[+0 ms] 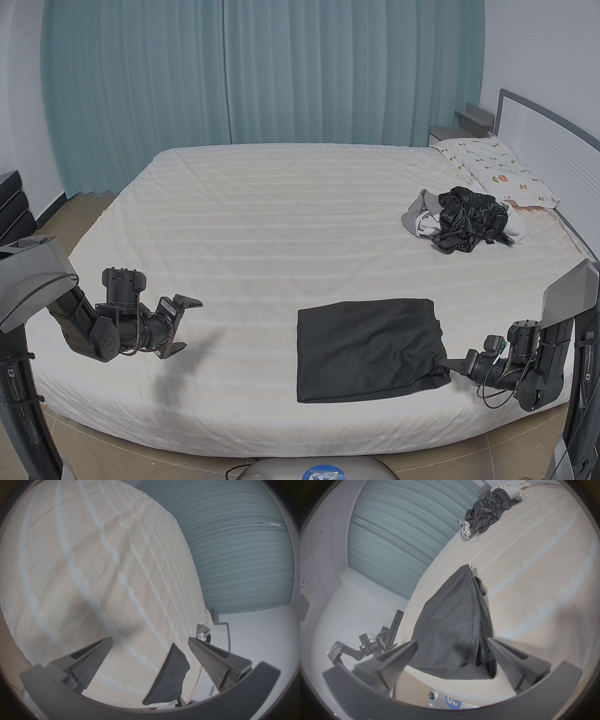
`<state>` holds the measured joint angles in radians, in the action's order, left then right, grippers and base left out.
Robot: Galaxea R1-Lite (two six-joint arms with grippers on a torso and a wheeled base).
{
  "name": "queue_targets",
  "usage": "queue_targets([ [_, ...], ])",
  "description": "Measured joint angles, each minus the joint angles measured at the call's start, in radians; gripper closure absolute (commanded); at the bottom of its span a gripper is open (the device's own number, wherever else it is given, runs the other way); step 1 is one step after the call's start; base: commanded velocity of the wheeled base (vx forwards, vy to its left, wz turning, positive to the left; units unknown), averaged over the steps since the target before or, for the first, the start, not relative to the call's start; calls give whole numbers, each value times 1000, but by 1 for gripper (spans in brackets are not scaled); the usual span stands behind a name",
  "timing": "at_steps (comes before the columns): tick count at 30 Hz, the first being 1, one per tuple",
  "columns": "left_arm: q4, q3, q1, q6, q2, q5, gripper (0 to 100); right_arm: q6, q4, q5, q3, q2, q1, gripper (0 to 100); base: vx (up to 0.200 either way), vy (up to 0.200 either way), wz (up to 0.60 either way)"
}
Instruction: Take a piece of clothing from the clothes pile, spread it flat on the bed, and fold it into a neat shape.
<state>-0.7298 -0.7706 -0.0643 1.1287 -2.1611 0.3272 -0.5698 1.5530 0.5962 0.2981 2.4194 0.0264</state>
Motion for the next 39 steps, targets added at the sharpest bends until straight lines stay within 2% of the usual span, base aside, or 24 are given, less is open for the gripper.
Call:
queue_targets([
  [19, 0, 0, 1, 0, 0, 1, 0, 59, 0, 1, -57, -44, 67, 100, 0, 0, 0],
  [25, 0, -2, 1, 0, -1, 0, 0, 124, -1, 1, -69, -30, 71, 100, 0, 0, 0],
  [26, 0, -2, 1, 0, -1, 0, 0, 132, -2, 0, -69, -26, 71, 0, 0, 0, 0],
  [31, -1, -2, 1, 0, -2, -3, 0, 146, -1, 0, -69, -14, 79, 0, 0, 0, 0],
  [34, -1, 0, 1, -1, -2, -2, 0, 138, -1, 3, -61, -21, 89, 0, 200, 0, 0],
  [39, -1, 0, 0, -2, -2, -2, 0, 40, 0, 10, -21, -50, 108, 0, 200, 0, 0],
])
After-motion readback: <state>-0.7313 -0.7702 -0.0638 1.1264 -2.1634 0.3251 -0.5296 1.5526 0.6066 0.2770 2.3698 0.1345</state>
